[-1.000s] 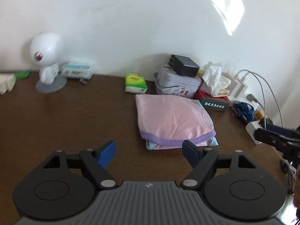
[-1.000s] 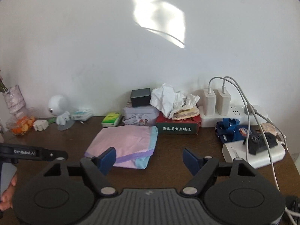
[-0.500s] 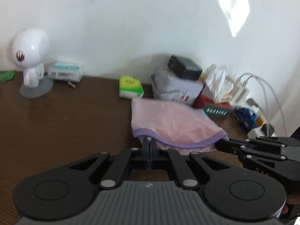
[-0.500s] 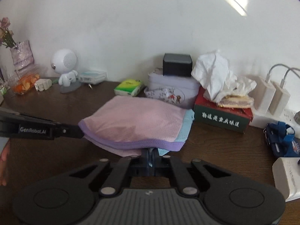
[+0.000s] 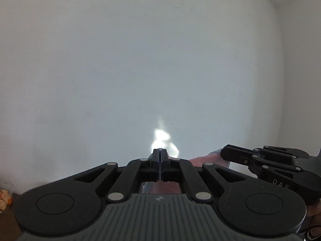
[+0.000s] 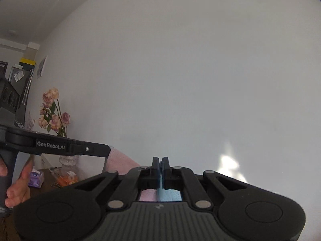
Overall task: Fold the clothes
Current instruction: 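Carry the garment with both grippers and shake it open above the table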
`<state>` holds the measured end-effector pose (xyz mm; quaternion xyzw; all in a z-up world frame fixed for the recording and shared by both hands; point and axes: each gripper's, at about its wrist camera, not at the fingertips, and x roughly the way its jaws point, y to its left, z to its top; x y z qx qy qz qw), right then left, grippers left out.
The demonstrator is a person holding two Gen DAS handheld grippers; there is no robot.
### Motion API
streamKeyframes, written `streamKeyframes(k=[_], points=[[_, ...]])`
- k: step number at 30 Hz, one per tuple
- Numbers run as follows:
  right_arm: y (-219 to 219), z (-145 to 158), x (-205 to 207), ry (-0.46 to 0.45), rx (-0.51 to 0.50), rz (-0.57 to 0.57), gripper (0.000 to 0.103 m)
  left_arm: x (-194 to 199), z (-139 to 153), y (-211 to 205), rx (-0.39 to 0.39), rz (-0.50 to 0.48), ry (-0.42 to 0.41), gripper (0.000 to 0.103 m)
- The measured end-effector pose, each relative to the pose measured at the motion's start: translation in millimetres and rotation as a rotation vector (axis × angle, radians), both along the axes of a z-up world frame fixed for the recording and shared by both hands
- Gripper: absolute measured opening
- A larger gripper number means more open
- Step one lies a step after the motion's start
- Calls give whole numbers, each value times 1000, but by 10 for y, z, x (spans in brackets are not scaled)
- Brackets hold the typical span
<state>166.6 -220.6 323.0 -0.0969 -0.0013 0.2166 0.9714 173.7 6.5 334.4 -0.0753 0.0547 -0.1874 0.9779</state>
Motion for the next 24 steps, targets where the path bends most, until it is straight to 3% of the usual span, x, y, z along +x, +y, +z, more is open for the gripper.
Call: streamKeyframes(k=[3,6,7,9,11,12,13,14,15,16,17,19,21,24], points=[[62,-107,-357,39,-10,28,1,-449,-384,89,24,-56,80,1],[62,-720,-729,189,-50,53,1,-910,-1350,131,103,-72,285,1],[47,-1001,-854,263,-60,55,1,-1044,-1724,154,110,-70,386,1],[-3,-1654,-1077,512,-58,80,2,-1288,-2394,215,106,-81,573,1],[-92,-2202,-1301,725,-10,107,2,-1531,-2719,305,74,-98,649,5],[-142,-2382,-1425,790,23,117,6,-1629,-2712,376,29,-98,646,8],[-202,-2417,-1530,795,54,120,7,-1677,-2663,459,-15,-86,625,21],[-261,-2429,-1630,789,86,120,10,-1670,-2591,536,-53,-54,594,45],[-317,-2372,-1701,750,120,114,23,-1634,-2517,587,-73,-18,563,53],[-378,-2305,-1733,709,141,113,41,-1552,-2482,595,-67,10,546,55],[-420,-2270,-1730,668,150,101,46,-1420,-2457,582,-41,34,543,55],[-347,-2258,-1450,637,129,63,47,-1048,-2492,515,16,87,555,55],[-243,-2328,-1094,639,102,34,47,-627,-2591,454,32,116,630,53],[-184,-2519,-437,745,137,-22,46,-244,-2738,433,-3,98,699,49]])
